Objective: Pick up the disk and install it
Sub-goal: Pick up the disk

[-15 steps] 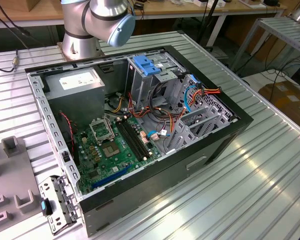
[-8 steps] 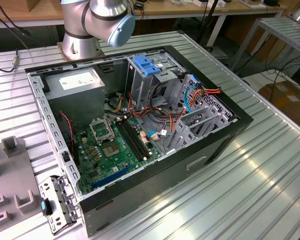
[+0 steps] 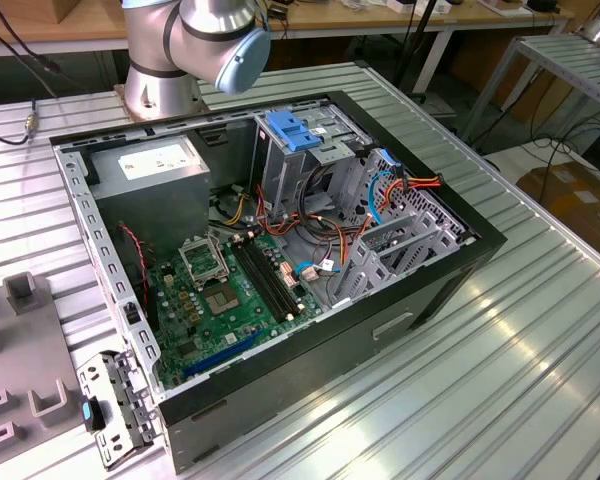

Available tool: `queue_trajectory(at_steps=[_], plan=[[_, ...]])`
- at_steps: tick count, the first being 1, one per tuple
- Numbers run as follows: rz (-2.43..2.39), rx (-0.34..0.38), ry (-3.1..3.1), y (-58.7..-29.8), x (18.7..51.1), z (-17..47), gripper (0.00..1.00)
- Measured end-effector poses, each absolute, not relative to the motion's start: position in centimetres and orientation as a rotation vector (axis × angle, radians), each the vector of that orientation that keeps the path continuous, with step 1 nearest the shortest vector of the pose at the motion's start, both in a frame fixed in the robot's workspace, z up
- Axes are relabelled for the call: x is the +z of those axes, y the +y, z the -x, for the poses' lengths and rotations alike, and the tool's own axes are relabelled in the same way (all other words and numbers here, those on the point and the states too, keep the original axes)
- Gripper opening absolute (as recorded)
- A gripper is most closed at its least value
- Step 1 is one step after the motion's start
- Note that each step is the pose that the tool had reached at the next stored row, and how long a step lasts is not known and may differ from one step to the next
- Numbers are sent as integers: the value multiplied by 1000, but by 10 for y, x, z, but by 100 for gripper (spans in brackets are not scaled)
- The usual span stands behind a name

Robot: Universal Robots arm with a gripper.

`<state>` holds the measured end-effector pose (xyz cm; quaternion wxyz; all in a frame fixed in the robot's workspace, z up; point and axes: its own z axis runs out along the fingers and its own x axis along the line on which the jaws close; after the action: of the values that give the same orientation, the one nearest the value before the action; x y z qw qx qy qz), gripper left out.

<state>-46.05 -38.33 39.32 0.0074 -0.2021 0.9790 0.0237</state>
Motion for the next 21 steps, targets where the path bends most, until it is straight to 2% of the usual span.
queue_trajectory(at_steps=[21], plan=[[1273,77,2866,-383,393,460,11]])
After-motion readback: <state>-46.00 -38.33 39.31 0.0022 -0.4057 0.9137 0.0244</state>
